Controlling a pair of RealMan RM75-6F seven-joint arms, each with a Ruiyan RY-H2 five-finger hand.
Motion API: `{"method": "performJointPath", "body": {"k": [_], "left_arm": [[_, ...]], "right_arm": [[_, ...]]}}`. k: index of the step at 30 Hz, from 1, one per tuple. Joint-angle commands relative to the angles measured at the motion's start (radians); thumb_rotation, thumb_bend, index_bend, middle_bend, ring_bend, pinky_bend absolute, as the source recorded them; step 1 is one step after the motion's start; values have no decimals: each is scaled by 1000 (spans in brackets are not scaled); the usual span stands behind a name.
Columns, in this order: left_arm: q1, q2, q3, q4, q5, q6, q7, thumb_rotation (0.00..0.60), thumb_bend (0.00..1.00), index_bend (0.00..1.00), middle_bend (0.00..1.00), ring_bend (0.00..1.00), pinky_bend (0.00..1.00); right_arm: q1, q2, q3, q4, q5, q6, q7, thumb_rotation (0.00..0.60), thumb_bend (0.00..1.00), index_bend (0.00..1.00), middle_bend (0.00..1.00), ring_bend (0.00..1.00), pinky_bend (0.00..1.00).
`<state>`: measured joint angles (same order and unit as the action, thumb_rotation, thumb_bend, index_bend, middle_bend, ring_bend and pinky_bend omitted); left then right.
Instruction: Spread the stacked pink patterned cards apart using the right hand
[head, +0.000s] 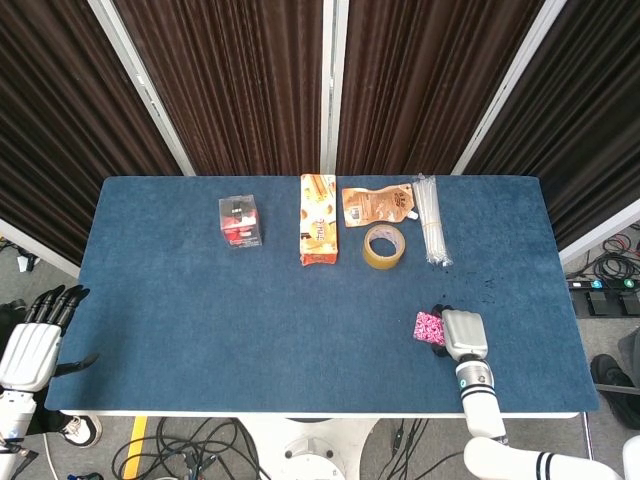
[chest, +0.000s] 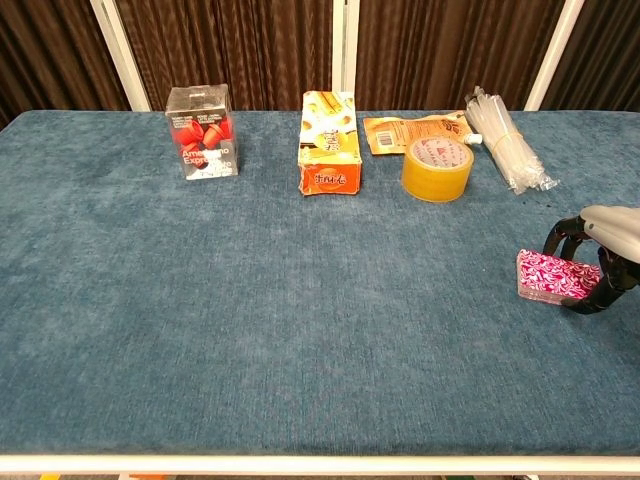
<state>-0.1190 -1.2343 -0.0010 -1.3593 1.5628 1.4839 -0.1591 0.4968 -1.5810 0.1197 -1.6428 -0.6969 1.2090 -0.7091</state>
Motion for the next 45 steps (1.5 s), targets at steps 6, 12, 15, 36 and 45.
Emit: {"method": "performJointPath", "body": {"k": [6, 12, 15, 36, 45], "left_arm": [[1, -2, 1, 3, -3, -4, -3, 600, 0, 102, 71, 0, 97], [1, -2, 1, 4, -3, -6, -3, 600, 0, 101, 71, 0, 97], [1, -2, 2, 4, -3, -5, -3, 600, 0, 101, 71, 0, 97], [0, -2, 2, 2, -3, -11, 0, 600, 0, 101, 71, 0, 97], [0, -4, 4, 3, 1, -9, 2, 600, 0, 101, 71, 0, 97]], "right_arm": [[1, -6, -2, 8, -9, 8, 5, 600, 204, 333, 342, 688, 765], [1, -7, -5, 12, -12, 12, 4, 600, 212, 342, 347, 688, 765], [1, -7, -4, 11, -12, 13, 5, 600, 215, 346, 350, 688, 765], [0, 8, 0, -8, -30, 20, 22, 600, 216, 360, 355, 689, 765], [15, 25, 21, -49, -44, 32, 11, 600, 216, 365, 362, 689, 765]]}}
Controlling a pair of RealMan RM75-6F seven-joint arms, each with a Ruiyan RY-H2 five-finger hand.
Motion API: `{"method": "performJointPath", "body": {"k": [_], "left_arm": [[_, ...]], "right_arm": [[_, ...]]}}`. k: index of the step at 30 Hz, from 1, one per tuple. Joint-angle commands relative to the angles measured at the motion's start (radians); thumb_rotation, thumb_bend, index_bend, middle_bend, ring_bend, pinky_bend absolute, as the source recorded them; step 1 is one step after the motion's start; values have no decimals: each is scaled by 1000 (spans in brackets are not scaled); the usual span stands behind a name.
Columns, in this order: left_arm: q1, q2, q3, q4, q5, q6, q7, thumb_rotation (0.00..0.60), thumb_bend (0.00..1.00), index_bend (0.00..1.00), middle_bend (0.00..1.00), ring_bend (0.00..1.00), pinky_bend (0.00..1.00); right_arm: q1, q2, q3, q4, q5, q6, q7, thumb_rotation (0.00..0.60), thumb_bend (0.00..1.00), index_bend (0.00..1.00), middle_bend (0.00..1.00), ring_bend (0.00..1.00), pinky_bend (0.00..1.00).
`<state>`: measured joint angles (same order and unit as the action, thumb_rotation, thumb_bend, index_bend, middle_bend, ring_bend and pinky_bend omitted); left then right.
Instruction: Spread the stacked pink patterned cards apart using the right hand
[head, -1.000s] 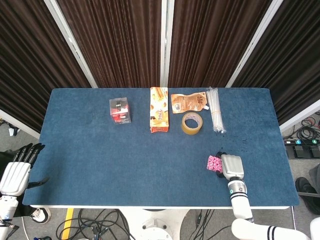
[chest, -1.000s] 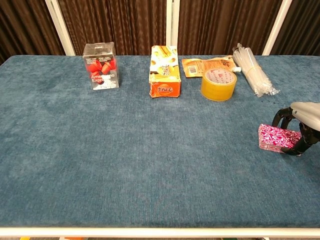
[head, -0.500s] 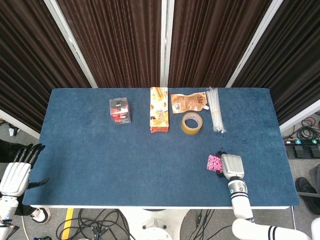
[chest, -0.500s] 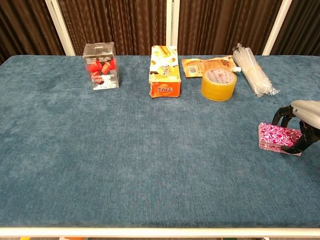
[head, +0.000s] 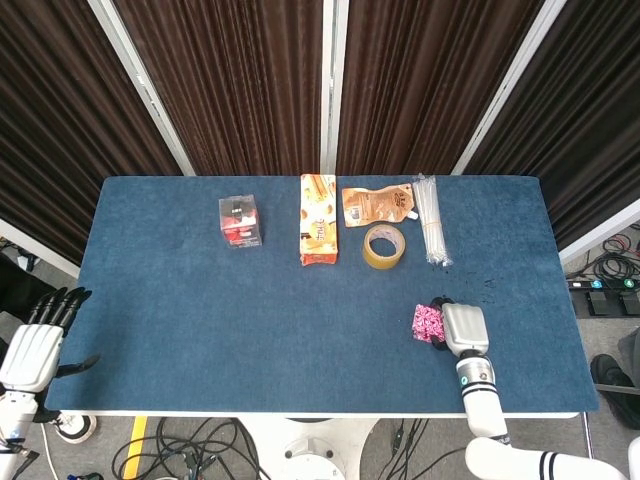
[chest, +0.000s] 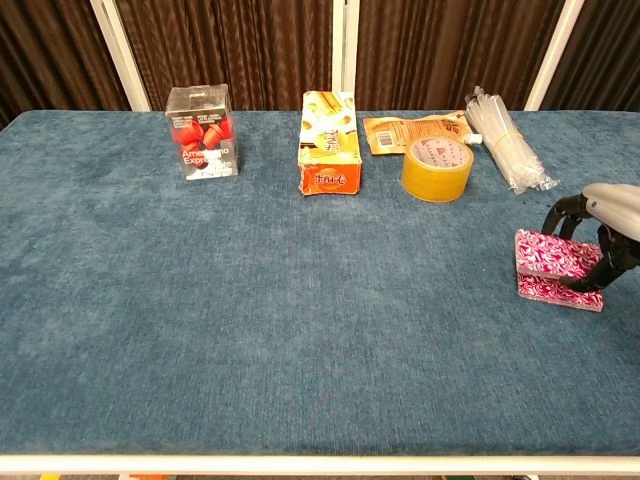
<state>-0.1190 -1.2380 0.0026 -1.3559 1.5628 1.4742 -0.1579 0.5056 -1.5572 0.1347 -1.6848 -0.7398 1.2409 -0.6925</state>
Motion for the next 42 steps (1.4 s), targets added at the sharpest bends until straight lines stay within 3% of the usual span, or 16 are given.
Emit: {"method": "performJointPath", "body": {"k": [1, 8, 15, 32, 42], "left_arm": [[0, 0, 0, -1, 1, 2, 1, 600, 0, 101, 71, 0, 97], [-1, 3, -1, -6, 1, 1, 4, 600, 0, 101, 71, 0, 97], [2, 4, -3, -2, -5, 2, -5, 600, 0, 101, 71, 0, 97], [9, 2, -5, 16, -9, 10, -27, 600, 0, 101, 71, 0, 97], [10, -1, -5, 23, -10, 9, -30, 600, 0, 102, 71, 0, 97]], "right_arm": [[14, 0, 11, -12, -1, -1, -13, 600, 216, 367, 364, 689, 765], [86, -52, 46, -2, 5, -25, -74, 600, 220, 368, 364, 689, 765], [172, -150, 65, 92, 3, -88, -109, 600, 220, 369, 365, 689, 765], [241, -244, 41, 211, 30, -156, -124, 600, 219, 376, 342, 688, 765], [250, -227, 26, 196, 42, -169, -128, 600, 191, 186, 182, 680, 764]]}}
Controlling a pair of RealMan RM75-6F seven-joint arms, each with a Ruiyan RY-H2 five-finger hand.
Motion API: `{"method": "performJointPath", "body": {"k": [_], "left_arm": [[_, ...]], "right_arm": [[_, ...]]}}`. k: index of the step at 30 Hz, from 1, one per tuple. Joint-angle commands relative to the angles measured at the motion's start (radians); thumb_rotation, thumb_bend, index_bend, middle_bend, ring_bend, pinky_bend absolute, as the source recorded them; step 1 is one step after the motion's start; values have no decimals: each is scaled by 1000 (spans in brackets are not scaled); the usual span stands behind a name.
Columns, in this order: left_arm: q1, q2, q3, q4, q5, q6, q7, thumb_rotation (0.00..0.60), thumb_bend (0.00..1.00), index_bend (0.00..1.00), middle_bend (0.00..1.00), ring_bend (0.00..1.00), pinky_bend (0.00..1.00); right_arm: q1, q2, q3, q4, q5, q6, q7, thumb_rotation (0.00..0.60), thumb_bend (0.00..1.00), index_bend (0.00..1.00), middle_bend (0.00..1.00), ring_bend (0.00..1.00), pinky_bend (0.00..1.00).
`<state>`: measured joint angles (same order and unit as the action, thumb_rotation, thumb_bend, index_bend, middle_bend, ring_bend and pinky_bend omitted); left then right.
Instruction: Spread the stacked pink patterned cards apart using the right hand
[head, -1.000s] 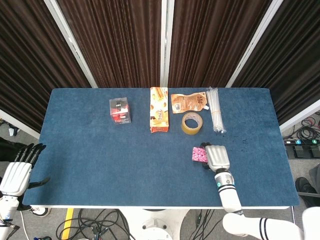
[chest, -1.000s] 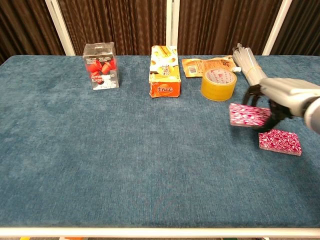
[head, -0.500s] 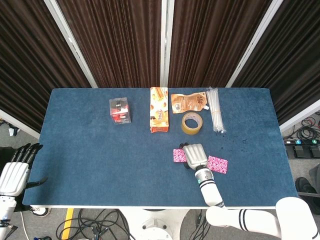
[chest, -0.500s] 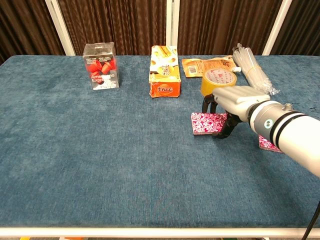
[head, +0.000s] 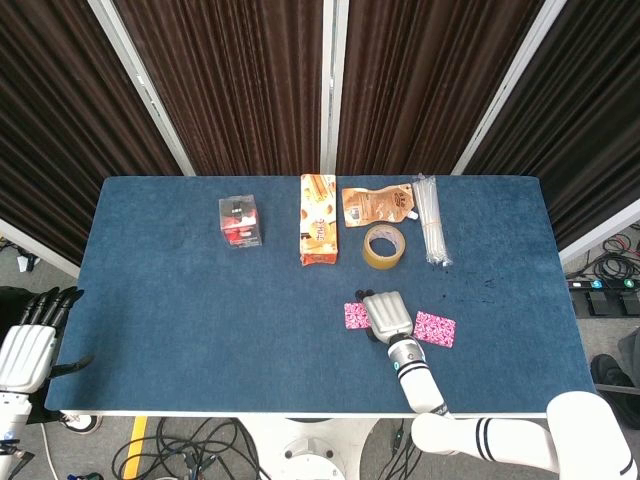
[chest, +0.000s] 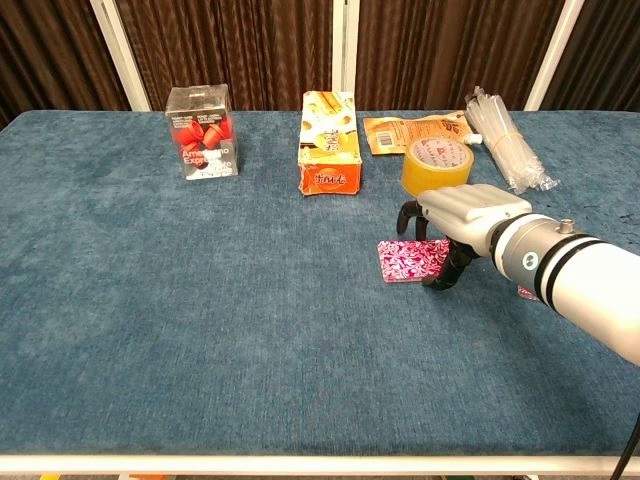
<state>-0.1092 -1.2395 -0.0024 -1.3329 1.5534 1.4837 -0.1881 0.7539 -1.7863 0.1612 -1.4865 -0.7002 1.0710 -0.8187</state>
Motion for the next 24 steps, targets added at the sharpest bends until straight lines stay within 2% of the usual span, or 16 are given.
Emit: {"method": "performJointPath", "body": {"k": [1, 6, 11, 17, 24], "left_arm": [[0, 1, 0, -1, -1, 0, -1, 600, 0, 101, 71, 0, 97], [0, 2, -1, -3, -2, -1, -1, 600, 0, 102, 71, 0, 97], [-1, 2, -2, -3, -2, -2, -1, 600, 0, 101, 71, 0, 97], [-4, -3, 0, -5, 5, -4, 6, 600, 0, 101, 71, 0, 97], [-5, -2, 1, -9, 5, -7, 14, 600, 0, 101, 71, 0, 97]], "right_arm": [[2, 5, -1, -6, 1, 4, -1, 600, 191, 182, 180, 680, 765], [-14, 28, 1, -65, -37, 59, 18, 600, 191, 175, 187, 680, 764], [-43, 104, 3, -175, -57, 150, -2, 600, 172, 175, 206, 680, 764], [-86, 191, -6, -253, 31, 220, -49, 600, 155, 171, 205, 679, 765], [-129, 234, -30, -240, 119, 208, -30, 600, 151, 170, 198, 674, 765]]}}
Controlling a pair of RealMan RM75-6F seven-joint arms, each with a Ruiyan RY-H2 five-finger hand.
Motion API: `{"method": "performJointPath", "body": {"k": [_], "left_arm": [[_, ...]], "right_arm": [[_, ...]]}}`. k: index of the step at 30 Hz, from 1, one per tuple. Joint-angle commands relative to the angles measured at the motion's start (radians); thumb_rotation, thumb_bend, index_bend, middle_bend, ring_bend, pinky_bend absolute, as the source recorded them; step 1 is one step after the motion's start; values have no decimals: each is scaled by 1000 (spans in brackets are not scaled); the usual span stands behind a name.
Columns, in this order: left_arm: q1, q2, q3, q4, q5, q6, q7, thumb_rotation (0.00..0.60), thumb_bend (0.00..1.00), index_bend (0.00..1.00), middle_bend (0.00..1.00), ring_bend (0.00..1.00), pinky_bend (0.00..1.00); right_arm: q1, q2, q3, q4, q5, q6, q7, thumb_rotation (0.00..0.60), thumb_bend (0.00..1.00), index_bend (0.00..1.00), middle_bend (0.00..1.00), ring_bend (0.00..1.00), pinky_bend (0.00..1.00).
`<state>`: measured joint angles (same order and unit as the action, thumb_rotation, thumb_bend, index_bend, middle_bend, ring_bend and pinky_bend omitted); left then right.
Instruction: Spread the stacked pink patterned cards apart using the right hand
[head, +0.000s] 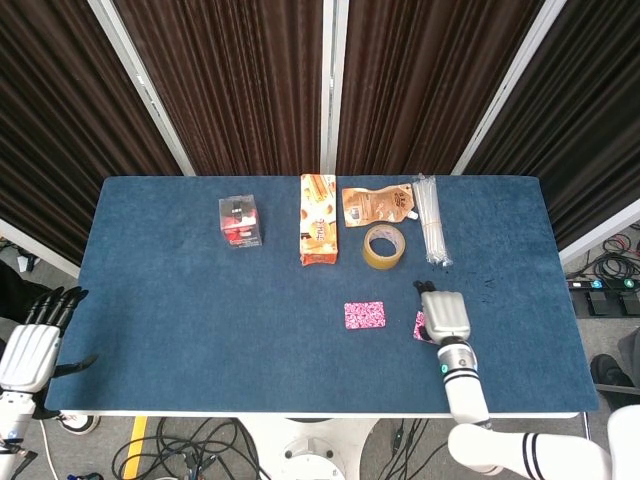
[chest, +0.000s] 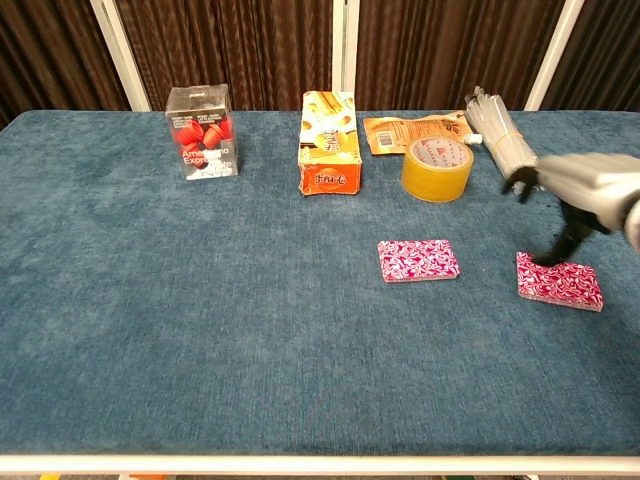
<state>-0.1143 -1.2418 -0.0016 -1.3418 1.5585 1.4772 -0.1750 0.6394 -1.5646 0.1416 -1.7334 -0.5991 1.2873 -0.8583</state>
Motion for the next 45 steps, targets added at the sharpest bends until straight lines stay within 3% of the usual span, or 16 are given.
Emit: {"method": "performJointPath", "body": {"k": [1, 45], "left_arm": [[0, 0, 1, -1, 0, -1, 2, 600, 0, 101, 71, 0, 97], [2, 1, 0, 4, -2, 1, -10, 600, 0, 102, 71, 0, 97]], "right_arm": [[-19, 14, -15, 14, 23, -15, 16, 600, 151, 170, 199, 674, 765], [-38, -37, -55, 48, 42, -16, 11, 600, 169, 199, 266, 675, 765]]}}
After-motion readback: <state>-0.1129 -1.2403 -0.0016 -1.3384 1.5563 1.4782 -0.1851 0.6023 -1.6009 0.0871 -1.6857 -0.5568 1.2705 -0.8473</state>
